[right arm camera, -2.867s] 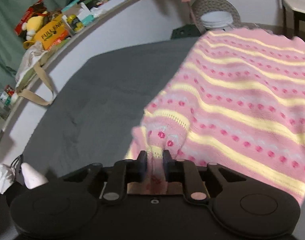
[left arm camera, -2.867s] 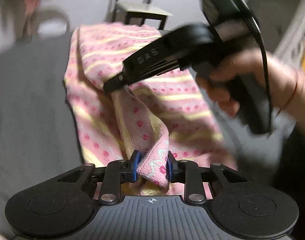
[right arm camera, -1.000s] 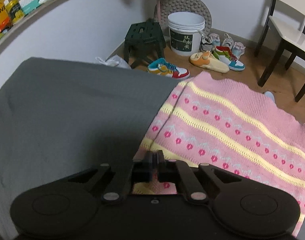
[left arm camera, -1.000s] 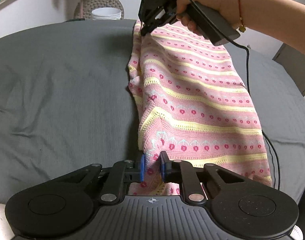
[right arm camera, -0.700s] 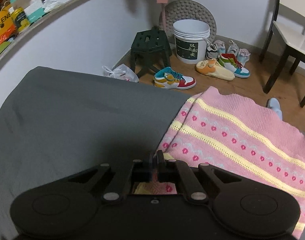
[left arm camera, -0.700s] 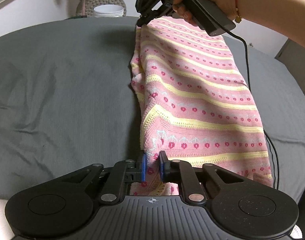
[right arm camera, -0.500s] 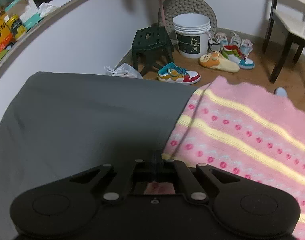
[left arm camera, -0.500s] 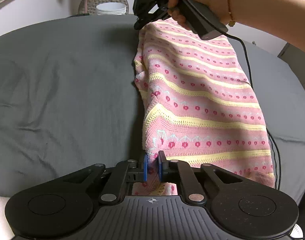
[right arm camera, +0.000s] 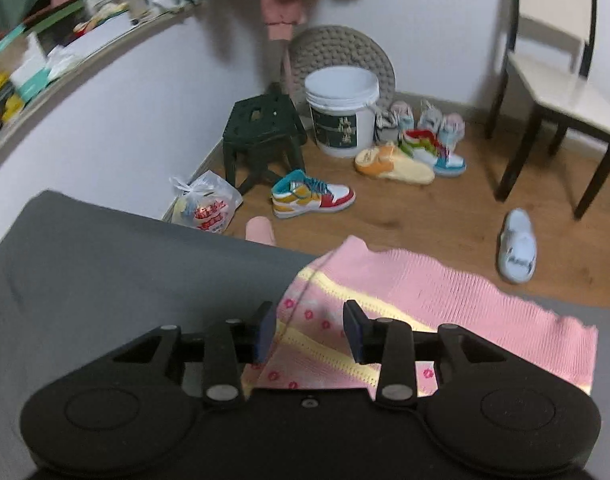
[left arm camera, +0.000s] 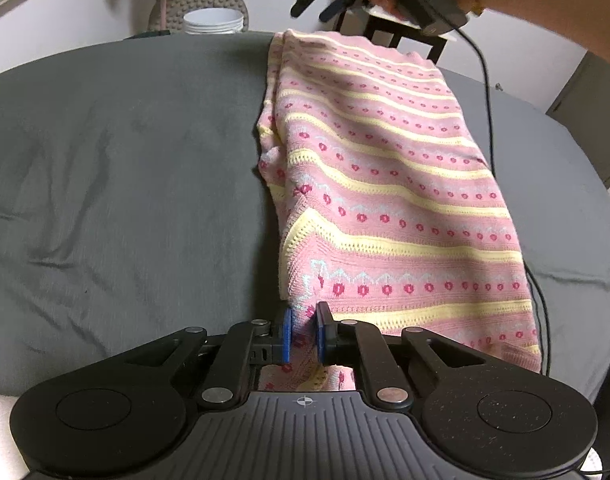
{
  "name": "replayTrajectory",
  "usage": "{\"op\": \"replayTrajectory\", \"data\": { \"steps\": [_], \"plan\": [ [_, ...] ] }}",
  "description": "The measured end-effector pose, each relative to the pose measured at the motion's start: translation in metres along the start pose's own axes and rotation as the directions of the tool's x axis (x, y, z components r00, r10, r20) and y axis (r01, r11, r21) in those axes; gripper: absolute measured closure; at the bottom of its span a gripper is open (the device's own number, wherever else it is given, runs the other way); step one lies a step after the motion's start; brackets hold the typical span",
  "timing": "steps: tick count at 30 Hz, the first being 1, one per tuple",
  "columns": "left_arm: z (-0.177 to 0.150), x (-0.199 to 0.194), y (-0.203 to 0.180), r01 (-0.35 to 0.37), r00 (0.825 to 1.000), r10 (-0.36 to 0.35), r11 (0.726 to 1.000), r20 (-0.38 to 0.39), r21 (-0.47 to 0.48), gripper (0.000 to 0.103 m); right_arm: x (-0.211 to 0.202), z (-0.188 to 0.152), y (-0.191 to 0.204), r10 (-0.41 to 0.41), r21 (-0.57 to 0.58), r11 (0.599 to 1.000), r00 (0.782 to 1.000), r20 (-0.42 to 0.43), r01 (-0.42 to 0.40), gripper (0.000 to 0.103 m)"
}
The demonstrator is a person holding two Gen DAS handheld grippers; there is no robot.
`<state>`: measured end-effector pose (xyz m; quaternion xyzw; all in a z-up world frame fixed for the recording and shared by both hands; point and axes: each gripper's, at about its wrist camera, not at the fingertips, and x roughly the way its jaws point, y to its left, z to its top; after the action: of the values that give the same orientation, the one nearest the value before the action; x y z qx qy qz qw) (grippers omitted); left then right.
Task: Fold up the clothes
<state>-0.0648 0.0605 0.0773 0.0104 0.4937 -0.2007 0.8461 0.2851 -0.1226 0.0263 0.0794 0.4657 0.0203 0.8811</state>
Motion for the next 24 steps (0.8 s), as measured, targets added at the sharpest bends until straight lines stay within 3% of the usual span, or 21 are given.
{"op": "replayTrajectory", "data": {
  "steps": [8,11,16,24],
  "plan": [
    [0.0,-0.001,0.005,0.02,1.0,-0.02,1.0,0.001,-0.023,0.093,0.04,-0.005,0.009,-0.006,0.028,1.0,1.0,-0.013,0.007,0.071],
    [0.0,-0.001,0.009,0.027,1.0,-0.027,0.999,0.0,-0.042,0.093,0.051,-0.006,0.012,-0.039,0.006,0.999,0.999,-0.02,0.039,0.095],
    [-0.002,-0.004,0.018,0.057,0.998,-0.057,0.993,0.004,-0.103,0.093,0.048,-0.002,0.008,-0.025,0.004,1.0,1.0,-0.001,0.025,0.097],
    [-0.005,-0.01,0.017,0.057,0.998,-0.057,0.992,0.01,-0.116,0.094,0.032,0.011,0.01,-0.006,0.013,1.0,1.0,0.031,0.005,0.097]
  ]
}}
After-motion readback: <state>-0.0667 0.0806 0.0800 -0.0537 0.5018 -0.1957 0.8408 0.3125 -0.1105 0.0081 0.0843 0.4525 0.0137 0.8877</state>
